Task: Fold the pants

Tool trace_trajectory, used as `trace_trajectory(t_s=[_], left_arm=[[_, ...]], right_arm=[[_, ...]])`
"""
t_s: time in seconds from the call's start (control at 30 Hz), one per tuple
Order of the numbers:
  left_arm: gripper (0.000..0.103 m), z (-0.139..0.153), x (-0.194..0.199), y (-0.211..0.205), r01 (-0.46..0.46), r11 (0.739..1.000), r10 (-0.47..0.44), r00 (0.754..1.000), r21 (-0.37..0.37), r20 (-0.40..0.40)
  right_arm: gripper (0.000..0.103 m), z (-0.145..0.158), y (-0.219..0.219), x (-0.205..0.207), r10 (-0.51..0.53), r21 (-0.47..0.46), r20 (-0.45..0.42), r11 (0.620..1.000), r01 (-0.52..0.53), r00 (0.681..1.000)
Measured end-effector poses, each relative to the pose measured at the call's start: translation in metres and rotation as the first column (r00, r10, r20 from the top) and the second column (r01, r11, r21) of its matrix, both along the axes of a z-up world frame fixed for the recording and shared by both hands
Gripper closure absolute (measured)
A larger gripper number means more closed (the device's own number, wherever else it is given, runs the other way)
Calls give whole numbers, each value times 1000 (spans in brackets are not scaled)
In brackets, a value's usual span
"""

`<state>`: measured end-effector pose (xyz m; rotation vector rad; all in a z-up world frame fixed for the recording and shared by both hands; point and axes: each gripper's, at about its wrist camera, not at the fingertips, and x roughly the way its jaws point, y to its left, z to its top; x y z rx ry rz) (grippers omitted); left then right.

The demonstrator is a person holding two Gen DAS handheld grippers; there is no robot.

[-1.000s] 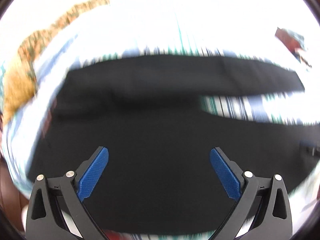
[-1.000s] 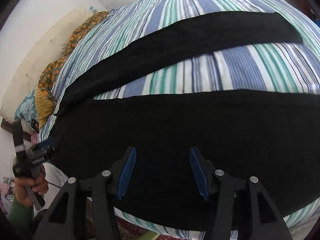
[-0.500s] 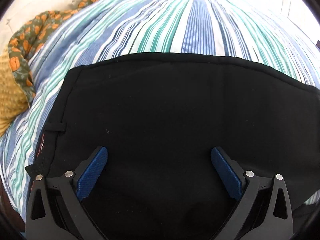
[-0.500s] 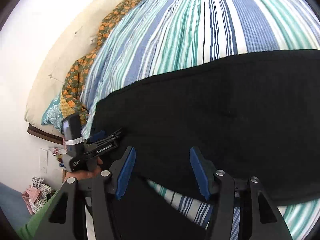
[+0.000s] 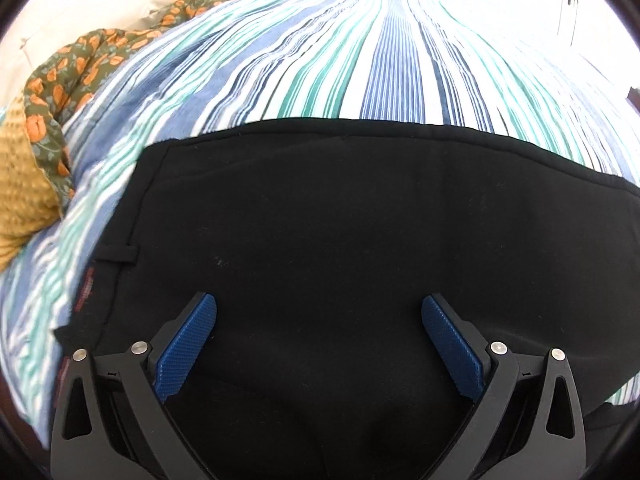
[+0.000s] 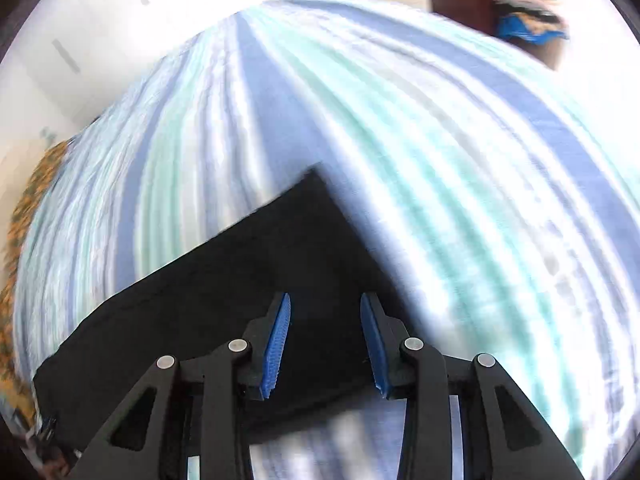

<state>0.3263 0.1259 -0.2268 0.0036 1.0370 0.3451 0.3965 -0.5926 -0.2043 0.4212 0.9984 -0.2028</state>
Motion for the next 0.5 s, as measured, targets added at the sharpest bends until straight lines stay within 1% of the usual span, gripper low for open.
trace_trajectory(t_s=[0.03,0.07,0.13,0.2,0.3,0.37,0.4,0.47,0.5], left_arm=[[1,8,-2,-5,-2,1000,2,1000,1,5],[1,17,-6,-12,16,1000,-15,1000,-16,26],[1,33,-17,-27,57,998,-54,996,-35,64],[1,45,-31,-40,81,996,-78,994,-29,79],[1,54,-54,-54,84,996,-81,994,-41,78],[1,58,-73,-60,83,994,-79,994,-66,71],[1,58,-85,-64,81,994,-76,995,-70,64],[1,55,-101,-66,73,995,-70,996,-64,48],[1,53,-108,-66,72,996,-70,997,-60,36]], right_arm=[[61,6,-16,-7,-40,-16,3,999,40,999],[61,12,-25,-11,-47,-22,11,999,47,999],[59,22,-29,-10,5,-18,23,1000,-5,1000],[57,29,-22,2,81,-15,20,997,-81,997],[41,36,-2,32,160,-68,9,985,-159,987],[41,31,8,51,183,-111,-15,977,-184,983],[41,25,13,59,186,-115,-33,975,-189,982],[41,14,8,73,172,-106,-76,978,-180,982],[52,6,8,78,168,-85,-106,980,-178,980]])
